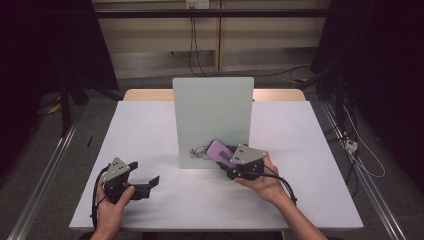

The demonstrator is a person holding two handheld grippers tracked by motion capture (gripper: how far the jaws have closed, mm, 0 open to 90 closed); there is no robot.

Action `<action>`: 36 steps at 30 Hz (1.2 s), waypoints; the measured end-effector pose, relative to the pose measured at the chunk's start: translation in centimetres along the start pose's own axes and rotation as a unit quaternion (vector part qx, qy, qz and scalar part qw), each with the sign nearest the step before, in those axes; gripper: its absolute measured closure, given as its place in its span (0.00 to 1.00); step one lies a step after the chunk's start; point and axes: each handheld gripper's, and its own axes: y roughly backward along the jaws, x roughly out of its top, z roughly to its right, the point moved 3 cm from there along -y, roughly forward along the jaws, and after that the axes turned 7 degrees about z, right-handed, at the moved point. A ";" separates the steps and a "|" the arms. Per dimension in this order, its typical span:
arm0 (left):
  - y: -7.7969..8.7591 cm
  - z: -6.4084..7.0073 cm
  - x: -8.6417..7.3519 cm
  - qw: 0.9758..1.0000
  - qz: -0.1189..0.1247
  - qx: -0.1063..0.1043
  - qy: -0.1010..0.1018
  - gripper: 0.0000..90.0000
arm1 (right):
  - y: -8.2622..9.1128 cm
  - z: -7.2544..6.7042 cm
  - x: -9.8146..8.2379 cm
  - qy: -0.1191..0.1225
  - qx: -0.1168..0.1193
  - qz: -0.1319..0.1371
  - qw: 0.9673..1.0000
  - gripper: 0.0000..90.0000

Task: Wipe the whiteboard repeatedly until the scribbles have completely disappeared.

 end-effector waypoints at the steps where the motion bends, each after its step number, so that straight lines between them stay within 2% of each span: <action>1: 0.0 0.0 0.0 1.000 0.000 0.000 0.000 0.06 | -0.1 -0.1 0.0 0.001 0.003 -0.001 1.000 0.46; 12: 0.1 0.0 0.0 1.000 0.000 0.001 0.000 0.06 | -1.2 -1.0 -0.3 -0.010 0.034 -0.014 0.999 0.46; 17: 0.1 -0.1 0.0 1.000 0.000 0.002 0.002 0.06 | -1.2 -0.9 -0.2 -0.011 0.038 -0.017 0.999 0.46; 19: 0.1 -0.1 0.0 1.000 0.000 0.002 0.003 0.06 | -1.0 -0.7 -0.1 -0.008 0.035 -0.017 0.999 0.46; 22: 0.2 -0.2 0.0 1.000 -0.002 0.004 -0.003 0.06 | -0.4 0.0 0.2 -0.017 0.027 -0.007 0.999 0.46; 24: 0.2 -0.2 -0.1 1.000 0.001 0.005 0.004 0.06 | 0.0 0.5 0.3 -0.019 0.020 -0.004 1.000 0.46; 27: 0.2 -0.1 -0.1 1.000 0.000 0.005 0.004 0.06 | 0.6 1.2 0.6 -0.031 0.011 0.005 0.999 0.46; 28: 0.2 -0.2 0.0 1.000 -0.003 0.004 -0.002 0.06 | 0.8 1.5 0.7 -0.035 0.008 0.008 0.999 0.46; 31: 0.2 -0.2 0.0 1.000 0.000 0.007 0.003 0.06 | 1.3 2.1 1.0 -0.044 0.001 0.015 0.999 0.46; 36: 0.0 -0.2 0.0 1.000 0.002 0.006 0.003 0.06 | 1.2 2.2 1.2 -0.040 0.003 0.011 0.999 0.46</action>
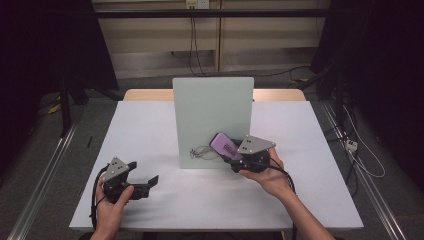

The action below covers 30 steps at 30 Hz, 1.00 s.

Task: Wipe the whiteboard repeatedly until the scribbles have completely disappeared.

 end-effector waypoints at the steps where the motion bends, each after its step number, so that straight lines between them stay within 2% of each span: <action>1: 0.0 0.0 0.0 1.000 -0.001 -0.002 -0.002 0.06 | 0.0 0.0 0.0 0.001 0.000 0.000 1.000 0.46; 5: -0.2 0.0 0.0 1.000 -0.007 -0.004 -0.004 0.06 | -0.1 -0.1 -0.1 0.001 -0.001 0.001 1.000 0.46; 8: -0.2 0.1 0.0 1.000 0.000 -0.004 -0.001 0.06 | -0.5 -0.5 -0.2 -0.001 0.004 0.001 1.000 0.46; 20: -0.2 0.1 0.0 1.000 -0.004 -0.005 -0.004 0.06 | -2.5 -2.1 -0.2 0.013 0.030 -0.011 0.999 0.46; 30: -0.2 0.1 0.0 1.000 -0.004 -0.006 -0.006 0.06 | -4.4 -3.6 -0.1 0.015 0.050 -0.014 0.999 0.46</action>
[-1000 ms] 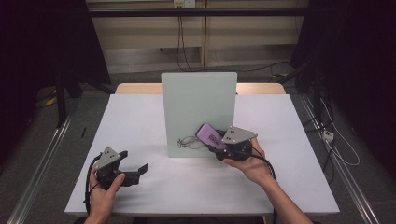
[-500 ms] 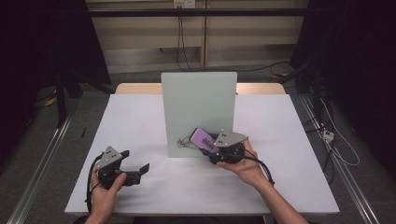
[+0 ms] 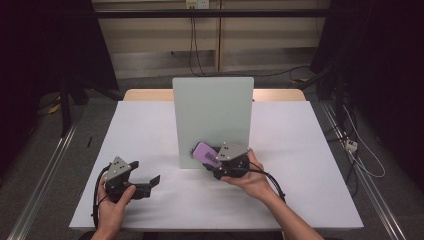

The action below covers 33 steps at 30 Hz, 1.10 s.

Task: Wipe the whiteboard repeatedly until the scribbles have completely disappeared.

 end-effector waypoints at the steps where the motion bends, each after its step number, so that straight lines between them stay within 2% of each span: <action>1: 0.0 0.0 0.0 1.000 0.000 0.000 0.000 0.06 | -0.3 -0.2 0.0 -0.001 0.003 0.000 1.000 0.46; 9: 0.1 0.0 0.0 1.000 0.002 -0.001 0.001 0.06 | -2.3 -1.5 0.5 0.009 0.023 -0.007 1.000 0.46; 14: 0.1 0.0 0.0 1.000 0.004 0.001 0.000 0.06 | -2.2 -1.4 0.6 0.013 0.022 -0.007 1.000 0.46; 21: 0.3 0.0 0.0 1.000 0.004 0.003 0.002 0.06 | 0.5 0.9 1.3 -0.001 -0.013 0.017 1.000 0.46; 26: 0.3 0.0 -0.1 1.000 0.004 0.003 0.002 0.06 | 2.8 2.4 1.2 0.001 -0.040 0.022 0.999 0.46; 30: 0.3 0.0 -0.1 1.000 0.003 0.004 0.003 0.06 | 4.4 3.2 0.5 0.001 -0.058 0.015 0.998 0.46; 33: 0.3 0.0 -0.1 1.000 0.004 0.004 0.003 0.06 | 5.1 3.2 -0.5 -0.001 -0.065 0.013 0.998 0.46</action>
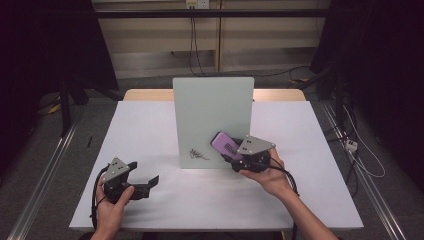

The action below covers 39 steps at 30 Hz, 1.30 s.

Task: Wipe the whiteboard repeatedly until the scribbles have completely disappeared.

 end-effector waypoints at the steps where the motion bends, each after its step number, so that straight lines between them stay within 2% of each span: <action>1: 0.0 0.0 0.0 1.000 -0.001 0.000 -0.001 0.06 | 0.1 -0.1 -0.3 0.001 -0.001 0.000 1.000 0.46; 8: -0.1 0.1 0.0 1.000 -0.004 -0.001 -0.004 0.06 | -0.2 -1.0 -1.7 0.006 0.007 -0.002 1.000 0.46; 18: -0.2 0.1 0.0 1.000 -0.006 -0.003 -0.006 0.06 | -2.5 -2.9 -1.7 0.023 0.041 -0.008 0.999 0.46; 26: -0.1 0.1 0.1 1.000 0.000 -0.003 -0.001 0.06 | -5.9 -5.2 -0.2 0.032 0.080 -0.009 0.996 0.46; 33: 0.1 0.1 0.0 1.000 -0.001 -0.005 -0.002 0.06 | -8.2 -6.7 1.0 0.027 0.096 -0.004 0.995 0.46; 36: 0.1 0.0 0.0 1.000 -0.001 -0.006 -0.002 0.06 | -8.5 -6.7 1.8 0.029 0.096 -0.006 0.995 0.46; 39: 0.1 0.0 0.0 1.000 0.000 -0.005 -0.003 0.06 | -8.1 -5.7 2.8 0.020 0.086 0.010 0.996 0.46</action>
